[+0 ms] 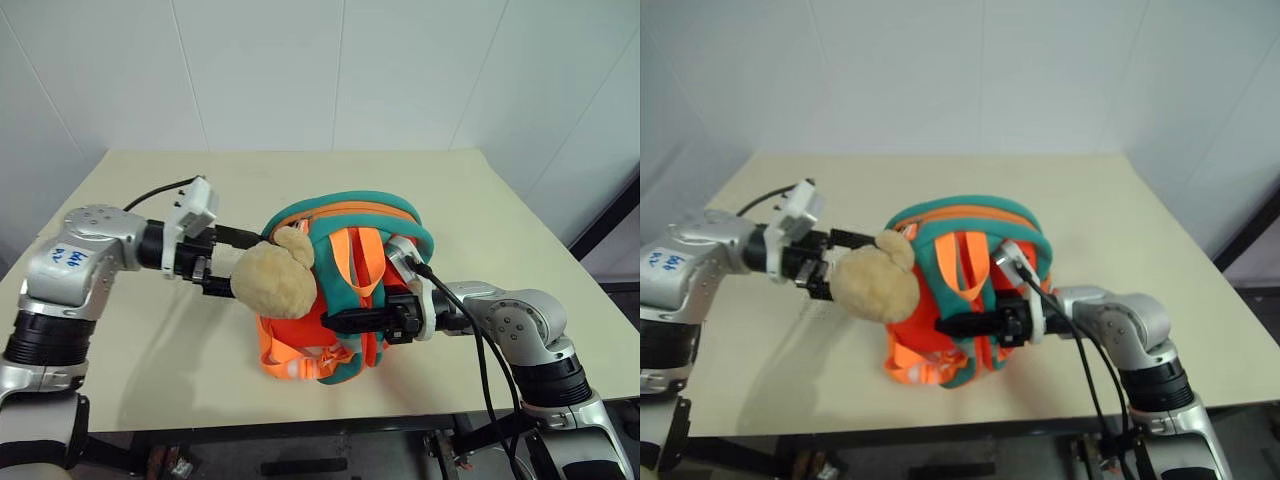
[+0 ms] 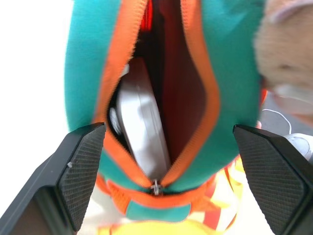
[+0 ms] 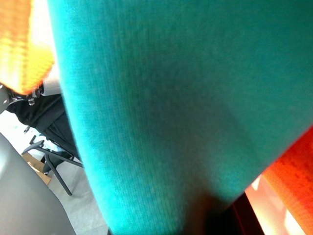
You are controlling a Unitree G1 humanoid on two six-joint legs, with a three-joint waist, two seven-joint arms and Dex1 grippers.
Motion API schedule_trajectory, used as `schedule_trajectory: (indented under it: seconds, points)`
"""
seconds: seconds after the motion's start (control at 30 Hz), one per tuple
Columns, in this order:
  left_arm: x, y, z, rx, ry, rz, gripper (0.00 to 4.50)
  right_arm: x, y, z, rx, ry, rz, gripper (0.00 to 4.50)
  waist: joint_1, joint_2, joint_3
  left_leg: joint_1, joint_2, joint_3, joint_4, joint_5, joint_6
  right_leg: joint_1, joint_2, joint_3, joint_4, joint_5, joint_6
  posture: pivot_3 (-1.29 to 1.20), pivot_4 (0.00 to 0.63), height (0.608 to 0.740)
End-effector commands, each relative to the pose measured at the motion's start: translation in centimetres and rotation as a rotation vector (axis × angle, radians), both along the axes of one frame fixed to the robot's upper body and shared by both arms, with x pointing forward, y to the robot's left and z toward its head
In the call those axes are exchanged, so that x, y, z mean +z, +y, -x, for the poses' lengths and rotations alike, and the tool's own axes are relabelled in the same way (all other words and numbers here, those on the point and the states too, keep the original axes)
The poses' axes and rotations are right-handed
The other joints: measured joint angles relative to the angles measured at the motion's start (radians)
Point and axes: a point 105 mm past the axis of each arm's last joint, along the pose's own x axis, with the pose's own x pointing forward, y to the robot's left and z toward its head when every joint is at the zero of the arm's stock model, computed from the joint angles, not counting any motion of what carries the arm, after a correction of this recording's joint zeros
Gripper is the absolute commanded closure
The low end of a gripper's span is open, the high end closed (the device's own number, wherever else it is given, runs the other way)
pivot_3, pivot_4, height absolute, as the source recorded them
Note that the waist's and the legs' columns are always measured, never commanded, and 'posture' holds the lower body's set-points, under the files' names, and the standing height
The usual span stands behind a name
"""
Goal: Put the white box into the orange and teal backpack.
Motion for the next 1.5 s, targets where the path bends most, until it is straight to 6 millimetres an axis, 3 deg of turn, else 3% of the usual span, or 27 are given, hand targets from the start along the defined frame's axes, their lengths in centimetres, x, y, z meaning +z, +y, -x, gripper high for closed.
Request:
schedule_trajectory:
  seconds: [0.03, 0.2, 0.33, 0.53, 0.8, 1.17, 1.33, 1.5]
  points:
    - [1.5, 1.7, 0.6, 0.039, -0.039, 0.028, 0.02, 0.4, 0.1, 0.4, 0.016, -0.030, -0.016, 4.15, -0.001, 0.000, 0.000, 0.000, 0.000, 0.000, 0.000, 0.000, 0.000, 0.000, 0.000, 0.000, 0.000, 0.000, 0.000, 0.00, 0.150, 0.740]
    - [3.4, 3.9, 1.5, 0.083, -0.034, 0.160, 0.02, 0.4, 0.1, 0.4, 0.014, -0.030, -0.017, 4.15, -0.002, 0.000, 0.000, 0.000, 0.001, 0.000, 0.000, 0.000, 0.000, 0.000, 0.000, 0.000, 0.001, 0.000, 0.000, 0.00, 0.150, 0.740]
    - [5.1, 4.8, 3.5, 0.057, 0.065, 0.273, 0.02, 0.3, 0.0, 0.3, 0.010, -0.026, -0.017, 4.15, -0.003, 0.000, 0.000, 0.000, 0.001, 0.000, 0.000, 0.000, 0.000, 0.000, 0.000, 0.000, 0.001, 0.000, 0.000, 0.00, 0.150, 0.740]
    - [4.8, 2.6, 5.6, -0.025, 0.163, 0.272, 0.02, 0.3, 0.3, 0.1, 0.016, -0.025, -0.018, 4.15, -0.001, 0.000, 0.000, 0.000, 0.001, 0.000, 0.000, 0.000, 0.000, 0.000, 0.000, 0.000, 0.001, 0.000, 0.000, 0.00, 0.150, 0.740]
    - [2.2, -1.0, 5.8, -0.057, 0.190, 0.214, 0.02, 0.4, 0.6, 0.0, 0.028, -0.026, -0.024, 4.15, -0.002, 0.000, 0.000, 0.001, 0.001, 0.000, 0.000, 0.000, -0.001, 0.000, 0.000, 0.000, 0.002, 0.000, -0.001, 0.00, 0.150, 0.740]
    - [1.6, -4.2, 6.5, -0.173, 0.245, 0.252, 0.02, 0.3, 0.8, -0.1, 0.024, -0.028, -0.030, 4.15, -0.001, 0.000, 0.000, 0.001, 0.001, 0.000, 0.001, 0.001, -0.001, 0.000, 0.000, 0.000, 0.002, 0.000, -0.001, 0.00, 0.150, 0.740]
    - [2.0, -4.8, 6.9, -0.207, 0.277, 0.266, 0.02, 0.3, 0.8, -0.1, 0.023, -0.028, -0.033, 4.15, -0.003, 0.000, 0.000, 0.001, 0.001, 0.000, 0.001, 0.001, -0.001, 0.000, 0.001, 0.000, 0.002, 0.000, -0.001, 0.00, 0.150, 0.740]
    - [3.2, -3.9, 7.5, -0.213, 0.326, 0.295, 0.02, 0.3, 0.8, -0.1, 0.018, -0.027, -0.033, 4.15, -0.004, 0.000, 0.000, 0.001, 0.001, 0.000, 0.001, 0.000, -0.001, 0.000, 0.001, 0.001, 0.002, 0.000, -0.001, 0.00, 0.150, 0.740]
